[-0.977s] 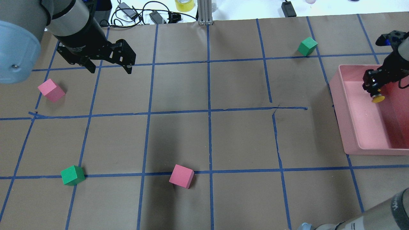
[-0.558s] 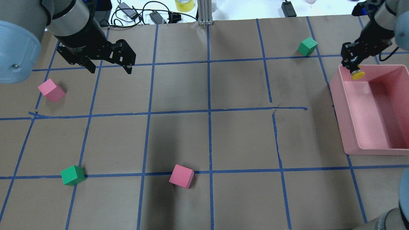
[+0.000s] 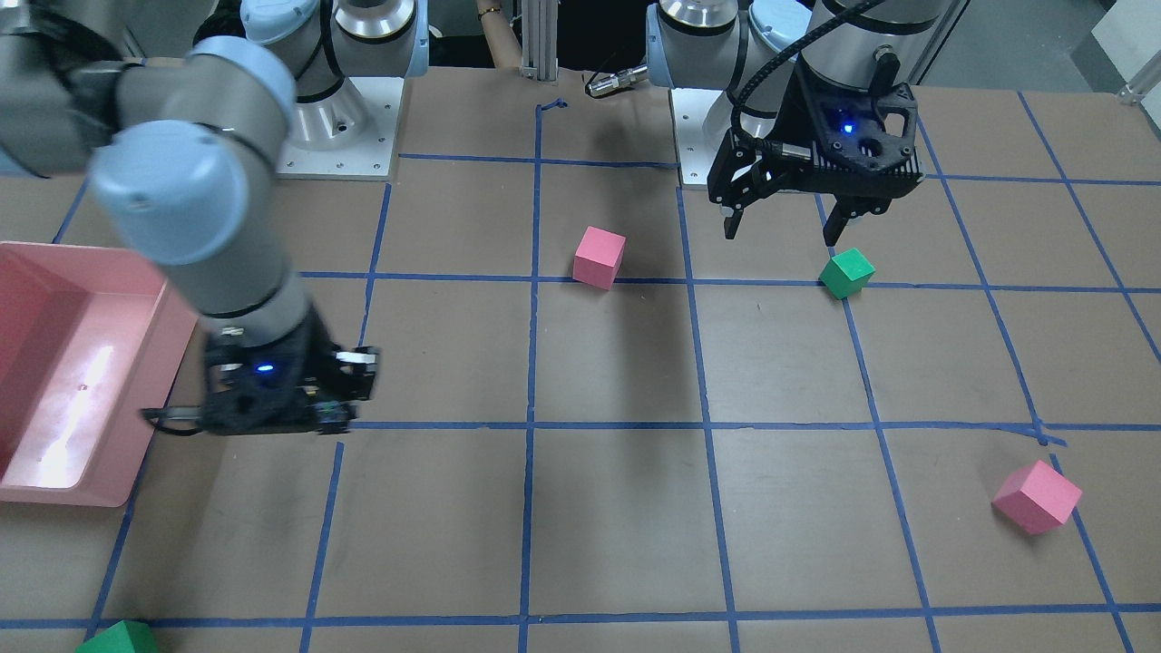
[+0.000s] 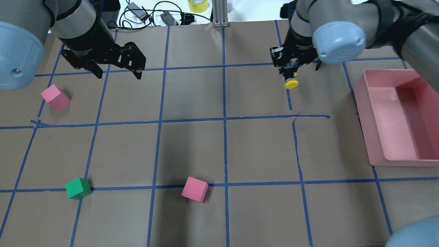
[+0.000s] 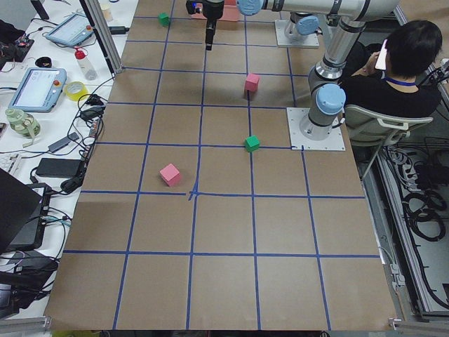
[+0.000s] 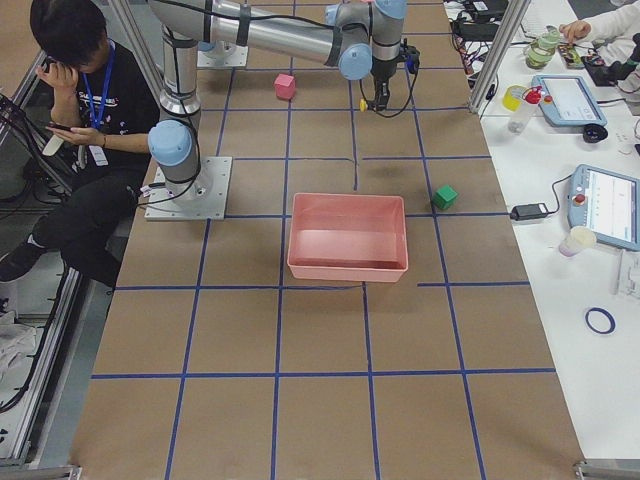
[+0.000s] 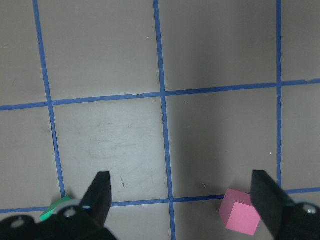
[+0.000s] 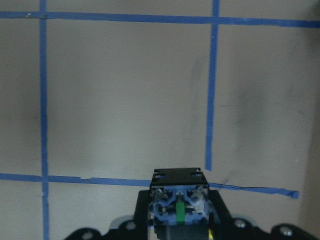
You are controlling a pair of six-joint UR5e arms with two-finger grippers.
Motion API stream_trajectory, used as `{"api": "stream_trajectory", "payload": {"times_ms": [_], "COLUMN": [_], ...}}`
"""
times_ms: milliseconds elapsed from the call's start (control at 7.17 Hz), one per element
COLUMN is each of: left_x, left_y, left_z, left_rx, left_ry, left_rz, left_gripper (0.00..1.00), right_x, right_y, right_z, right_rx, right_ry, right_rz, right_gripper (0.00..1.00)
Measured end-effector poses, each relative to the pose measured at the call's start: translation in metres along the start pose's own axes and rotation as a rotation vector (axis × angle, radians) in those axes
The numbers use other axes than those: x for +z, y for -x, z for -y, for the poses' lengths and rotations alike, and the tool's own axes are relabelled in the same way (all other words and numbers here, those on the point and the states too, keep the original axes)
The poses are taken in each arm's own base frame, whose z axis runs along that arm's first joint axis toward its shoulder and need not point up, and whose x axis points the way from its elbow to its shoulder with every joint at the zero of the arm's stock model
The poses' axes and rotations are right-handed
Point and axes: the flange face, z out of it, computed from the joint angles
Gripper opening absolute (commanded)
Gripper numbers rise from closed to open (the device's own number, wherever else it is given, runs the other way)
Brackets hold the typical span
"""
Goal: Align button upright
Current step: 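Carry the switch to the table center with the right gripper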
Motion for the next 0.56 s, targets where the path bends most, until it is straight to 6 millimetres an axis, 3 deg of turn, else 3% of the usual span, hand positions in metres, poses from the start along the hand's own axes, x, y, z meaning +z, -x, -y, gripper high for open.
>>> {"api": "stream_trajectory", "payload": {"times_ms": [279, 419, 558], "left_x": [0.0, 0.0, -0.001], "left_y": [0.0, 0.0, 0.001], "left_z": [0.0, 0.0, 0.0], "left_rx": [0.0, -0.001, -0.003], "left_ry": [0.0, -0.001, -0.001], "left_rz": [0.0, 0.0, 0.0], "left_gripper": [1.0, 1.0, 1.0], "right_x": [0.046, 0.07, 0.092], "right_y": [0.105, 0.137, 0.153], "right_z": [-0.019, -0.025, -0.026], "right_rx": [0.028, 0.048, 0.057], "right_ry": [-0.034, -0.047, -0.055], "right_rz": [0.024, 0.035, 0.044], "right_gripper": [0.0, 0.0, 0.0]}}
